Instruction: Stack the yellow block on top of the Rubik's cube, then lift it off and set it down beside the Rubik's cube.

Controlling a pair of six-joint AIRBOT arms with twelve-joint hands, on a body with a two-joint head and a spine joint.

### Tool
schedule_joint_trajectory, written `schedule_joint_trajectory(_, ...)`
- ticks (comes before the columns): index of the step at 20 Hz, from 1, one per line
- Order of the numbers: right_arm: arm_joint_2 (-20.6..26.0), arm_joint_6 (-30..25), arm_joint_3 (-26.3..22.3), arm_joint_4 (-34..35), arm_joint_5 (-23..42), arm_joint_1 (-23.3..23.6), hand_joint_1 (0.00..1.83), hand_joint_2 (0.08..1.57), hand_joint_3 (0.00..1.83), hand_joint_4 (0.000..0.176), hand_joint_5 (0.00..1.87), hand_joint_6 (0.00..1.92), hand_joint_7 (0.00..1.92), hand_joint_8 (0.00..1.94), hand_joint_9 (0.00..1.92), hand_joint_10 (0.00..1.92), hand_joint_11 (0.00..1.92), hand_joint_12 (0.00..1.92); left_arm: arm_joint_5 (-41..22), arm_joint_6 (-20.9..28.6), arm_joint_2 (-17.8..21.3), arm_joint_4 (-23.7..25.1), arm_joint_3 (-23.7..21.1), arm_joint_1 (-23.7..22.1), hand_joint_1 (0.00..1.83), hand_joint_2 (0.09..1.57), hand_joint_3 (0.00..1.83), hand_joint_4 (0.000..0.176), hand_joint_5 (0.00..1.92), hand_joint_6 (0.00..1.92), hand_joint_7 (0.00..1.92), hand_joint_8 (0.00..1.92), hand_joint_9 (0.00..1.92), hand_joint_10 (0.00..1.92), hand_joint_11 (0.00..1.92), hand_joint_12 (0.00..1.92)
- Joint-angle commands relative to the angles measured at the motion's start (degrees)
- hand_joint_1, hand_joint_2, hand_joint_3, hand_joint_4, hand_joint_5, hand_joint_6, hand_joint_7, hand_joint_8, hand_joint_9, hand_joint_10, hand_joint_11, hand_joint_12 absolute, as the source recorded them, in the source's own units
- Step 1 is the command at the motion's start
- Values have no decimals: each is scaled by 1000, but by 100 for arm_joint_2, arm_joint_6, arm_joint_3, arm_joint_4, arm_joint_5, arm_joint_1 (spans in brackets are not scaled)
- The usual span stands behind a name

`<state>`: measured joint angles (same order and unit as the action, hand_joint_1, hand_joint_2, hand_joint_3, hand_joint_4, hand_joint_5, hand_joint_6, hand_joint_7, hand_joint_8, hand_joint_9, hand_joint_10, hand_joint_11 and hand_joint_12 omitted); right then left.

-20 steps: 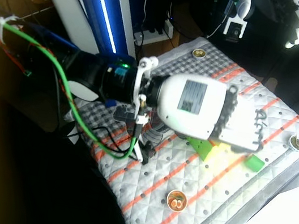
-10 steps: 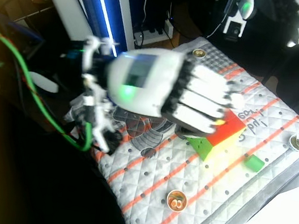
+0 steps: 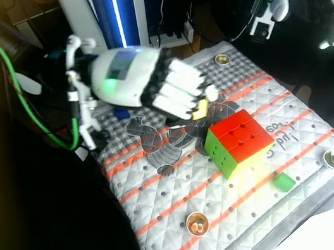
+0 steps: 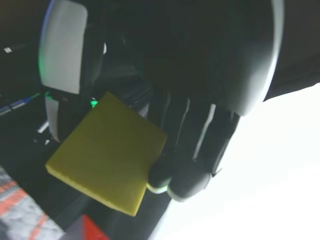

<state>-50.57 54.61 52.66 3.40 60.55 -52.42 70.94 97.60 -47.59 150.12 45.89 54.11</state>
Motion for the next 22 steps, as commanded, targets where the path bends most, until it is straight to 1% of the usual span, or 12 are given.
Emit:
schedule_joint_trajectory(1,0,-12,-30,51,741,-53,1194,1224,0,0,823,1189,793,1492,641,1788,388,1921,794,56,33,138,5,-9,638,1283,0,5,115,624,319,307,0,911,0,1616)
schedule_joint_trajectory(2,-1,-12,-49,94,740,-182,1304,1241,0,0,762,1409,748,1389,605,1626,368,1921,802,56,33,134,-1,-1,647,1280,0,9,93,681,273,405,0,894,0,1579)
schedule_joint_trajectory(4,-15,-12,-91,199,740,-437,1330,1244,2,0,721,1526,764,1319,615,1528,376,1918,817,56,26,131,-8,-1,659,1281,1,4,93,677,220,508,0,892,0,1500)
schedule_joint_trajectory(8,-160,-143,-112,357,703,-842,1358,1198,0,0,771,1245,873,1277,740,1444,535,1828,826,57,10,106,-23,17,661,1265,0,1,130,619,224,543,0,882,0,1435)
schedule_joint_trajectory(10,-208,-144,-93,430,546,-922,1144,1197,0,0,809,1262,637,1192,471,1385,279,1815,834,57,6,106,-27,16,652,1262,0,0,150,610,220,538,4,881,0,1403)
schedule_joint_trajectory(12,-249,-144,-67,482,399,-972,1036,1022,0,0,375,1106,366,1189,246,1399,68,1757,839,58,1,105,-30,16,597,1249,0,0,174,553,263,482,33,808,0,1372)
schedule_joint_trajectory(14,-276,-144,-59,527,363,-1010,953,976,0,0,258,1089,199,1242,112,1403,2,1650,840,58,-10,98,-30,16,588,1246,0,0,217,501,299,447,51,809,0,1422)
schedule_joint_trajectory(17,-286,-144,-72,565,350,-1060,905,921,0,0,5,648,2,730,0,721,0,863,840,59,-15,90,-30,17,606,1229,0,29,276,518,345,445,69,798,0,1347)
schedule_joint_trajectory(18,-286,-144,-81,581,351,-1068,895,917,0,0,0,467,0,533,0,584,0,808,850,60,-15,84,-31,24,593,1224,0,37,269,515,339,438,66,799,0,1374)
schedule_joint_trajectory(19,-285,-144,-83,589,351,-1069,871,907,0,0,0,140,0,212,0,221,0,475,858,60,-13,80,-33,31,589,1228,0,34,248,555,331,459,62,834,0,1418)
schedule_joint_trajectory(20,-283,-144,-88,599,356,-1069,814,895,0,0,0,27,0,42,0,43,0,141,876,65,-9,76,-37,46,599,1234,1,47,226,571,319,469,58,845,0,1413)
schedule_joint_trajectory(22,-252,-144,-101,614,463,-1062,768,857,0,0,0,0,0,1,0,1,0,5,907,114,14,75,-41,70,611,1237,1,50,229,582,325,478,64,850,0,1436)
